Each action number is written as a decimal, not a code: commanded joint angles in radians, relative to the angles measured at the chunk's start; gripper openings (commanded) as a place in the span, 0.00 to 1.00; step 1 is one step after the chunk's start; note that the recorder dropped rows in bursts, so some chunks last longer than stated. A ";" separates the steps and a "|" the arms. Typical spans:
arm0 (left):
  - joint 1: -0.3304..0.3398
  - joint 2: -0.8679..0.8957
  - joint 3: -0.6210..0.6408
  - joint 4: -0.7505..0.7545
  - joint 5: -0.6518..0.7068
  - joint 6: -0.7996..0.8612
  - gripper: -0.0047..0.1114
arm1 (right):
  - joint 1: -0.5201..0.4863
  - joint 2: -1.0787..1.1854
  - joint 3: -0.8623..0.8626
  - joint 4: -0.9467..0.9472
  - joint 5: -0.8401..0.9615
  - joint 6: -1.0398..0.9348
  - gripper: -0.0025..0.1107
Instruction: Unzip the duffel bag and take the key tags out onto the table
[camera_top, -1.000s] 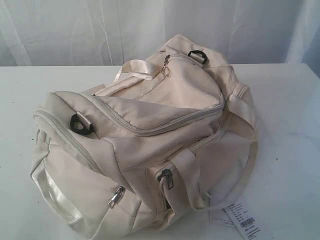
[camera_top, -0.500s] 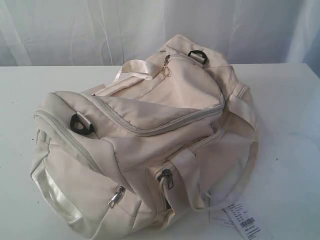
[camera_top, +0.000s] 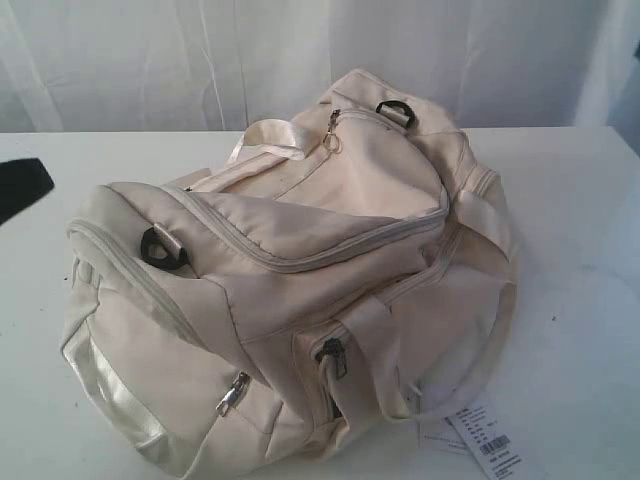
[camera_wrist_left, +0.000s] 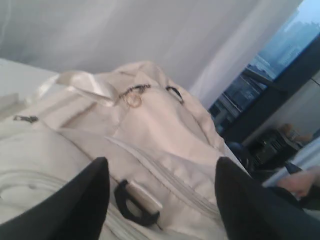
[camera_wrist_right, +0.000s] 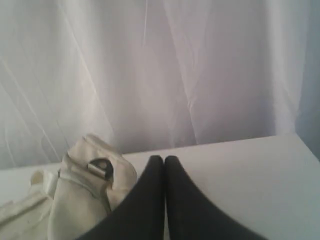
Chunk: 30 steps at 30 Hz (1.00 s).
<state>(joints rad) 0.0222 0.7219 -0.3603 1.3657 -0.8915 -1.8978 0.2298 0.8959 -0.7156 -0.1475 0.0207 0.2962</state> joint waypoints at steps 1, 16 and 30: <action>-0.004 0.024 -0.010 0.106 -0.094 -0.108 0.62 | 0.055 0.101 -0.035 -0.006 -0.047 -0.103 0.02; -0.004 0.030 0.000 0.180 -0.114 -0.127 0.62 | 0.060 0.141 -0.030 -0.002 -0.124 0.181 0.02; -0.007 0.116 0.003 0.183 -0.110 -0.213 0.62 | 0.060 0.448 -0.171 -0.146 -0.110 -0.068 0.47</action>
<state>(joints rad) 0.0222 0.8169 -0.3603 1.5497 -0.9927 -2.1024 0.2883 1.2770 -0.8348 -0.2752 -0.0712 0.2737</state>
